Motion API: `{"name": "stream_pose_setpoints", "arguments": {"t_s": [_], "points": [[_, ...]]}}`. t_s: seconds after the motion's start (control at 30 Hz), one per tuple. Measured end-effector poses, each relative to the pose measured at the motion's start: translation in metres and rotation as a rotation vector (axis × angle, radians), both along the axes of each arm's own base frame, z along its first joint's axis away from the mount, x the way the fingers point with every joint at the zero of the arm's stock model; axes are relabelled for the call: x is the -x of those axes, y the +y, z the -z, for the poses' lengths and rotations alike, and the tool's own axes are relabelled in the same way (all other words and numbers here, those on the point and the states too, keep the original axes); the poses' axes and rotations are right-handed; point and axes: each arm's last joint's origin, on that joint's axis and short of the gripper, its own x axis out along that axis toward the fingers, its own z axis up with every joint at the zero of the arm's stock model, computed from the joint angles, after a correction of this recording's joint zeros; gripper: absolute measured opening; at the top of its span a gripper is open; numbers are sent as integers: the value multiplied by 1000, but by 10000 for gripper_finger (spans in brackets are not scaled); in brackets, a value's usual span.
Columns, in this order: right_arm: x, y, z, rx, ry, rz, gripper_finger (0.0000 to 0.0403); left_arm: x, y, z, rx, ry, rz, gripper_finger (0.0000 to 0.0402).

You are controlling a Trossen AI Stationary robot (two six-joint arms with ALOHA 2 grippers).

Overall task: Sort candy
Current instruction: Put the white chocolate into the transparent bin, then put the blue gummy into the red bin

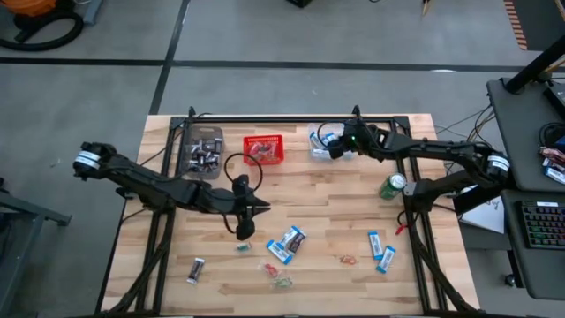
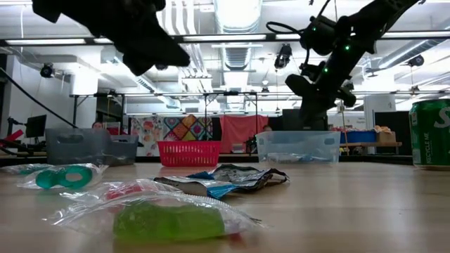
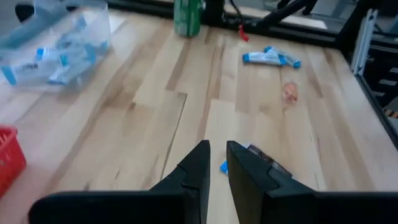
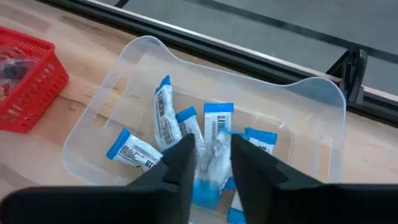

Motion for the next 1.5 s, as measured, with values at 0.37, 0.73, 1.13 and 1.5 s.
{"name": "stream_pose_setpoints", "arguments": {"t_s": [0.37, 0.73, 1.13, 1.5], "points": [[-2, 5, -9, -34, -56, -75, 172, 10, -3, 17, 205, 186, -36, 37], [-15, 44, -36, -47, -169, -330, 178, 25, -52, 32, 309, 370, 0, 37], [-26, 93, -43, -57, -190, -525, 178, 25, -109, 52, 184, 568, 15, 50], [-28, 103, -44, -55, -201, -540, 178, 11, -134, 85, -54, 807, -70, 156]]}}
